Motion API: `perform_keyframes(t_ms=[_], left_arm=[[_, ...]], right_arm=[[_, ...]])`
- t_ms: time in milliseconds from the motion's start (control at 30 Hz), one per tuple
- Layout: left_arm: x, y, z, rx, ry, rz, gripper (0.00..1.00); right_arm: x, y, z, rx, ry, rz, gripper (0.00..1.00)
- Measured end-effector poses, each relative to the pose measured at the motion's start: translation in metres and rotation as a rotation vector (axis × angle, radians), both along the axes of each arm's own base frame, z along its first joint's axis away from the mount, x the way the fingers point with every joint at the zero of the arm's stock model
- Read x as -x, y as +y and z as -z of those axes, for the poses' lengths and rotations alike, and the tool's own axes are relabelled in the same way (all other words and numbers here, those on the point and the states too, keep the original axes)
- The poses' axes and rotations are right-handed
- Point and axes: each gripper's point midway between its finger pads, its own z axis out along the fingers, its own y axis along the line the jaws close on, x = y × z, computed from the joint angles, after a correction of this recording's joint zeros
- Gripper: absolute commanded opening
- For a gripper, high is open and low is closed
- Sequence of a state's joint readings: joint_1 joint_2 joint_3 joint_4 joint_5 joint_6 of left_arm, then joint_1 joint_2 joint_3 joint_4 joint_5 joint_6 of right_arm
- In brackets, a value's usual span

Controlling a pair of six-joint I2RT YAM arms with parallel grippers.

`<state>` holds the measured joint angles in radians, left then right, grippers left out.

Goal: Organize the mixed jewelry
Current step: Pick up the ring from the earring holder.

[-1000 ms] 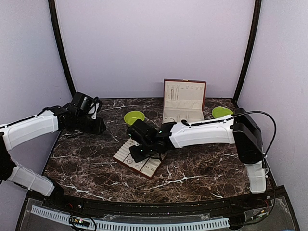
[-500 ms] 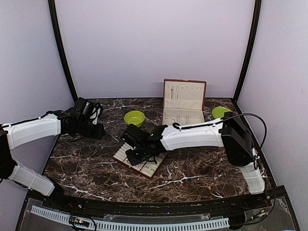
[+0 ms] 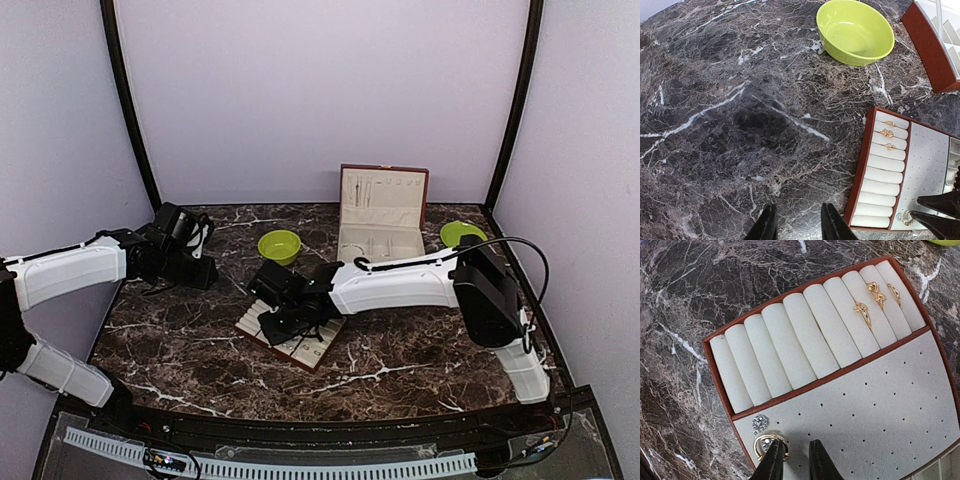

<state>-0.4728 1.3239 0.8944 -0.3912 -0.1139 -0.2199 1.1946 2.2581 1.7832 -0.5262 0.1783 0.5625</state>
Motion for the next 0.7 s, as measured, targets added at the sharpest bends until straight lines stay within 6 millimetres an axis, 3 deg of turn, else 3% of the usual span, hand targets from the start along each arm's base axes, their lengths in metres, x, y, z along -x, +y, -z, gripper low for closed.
perform_keyframes(t_ms=[700], left_arm=[[-0.0001, 0.0005, 0.0000, -0.002, -0.001, -0.002, 0.32]], right_arm=[[-0.0018, 0.0037, 0.0026, 0.037, -0.029, 0.039, 0.04]])
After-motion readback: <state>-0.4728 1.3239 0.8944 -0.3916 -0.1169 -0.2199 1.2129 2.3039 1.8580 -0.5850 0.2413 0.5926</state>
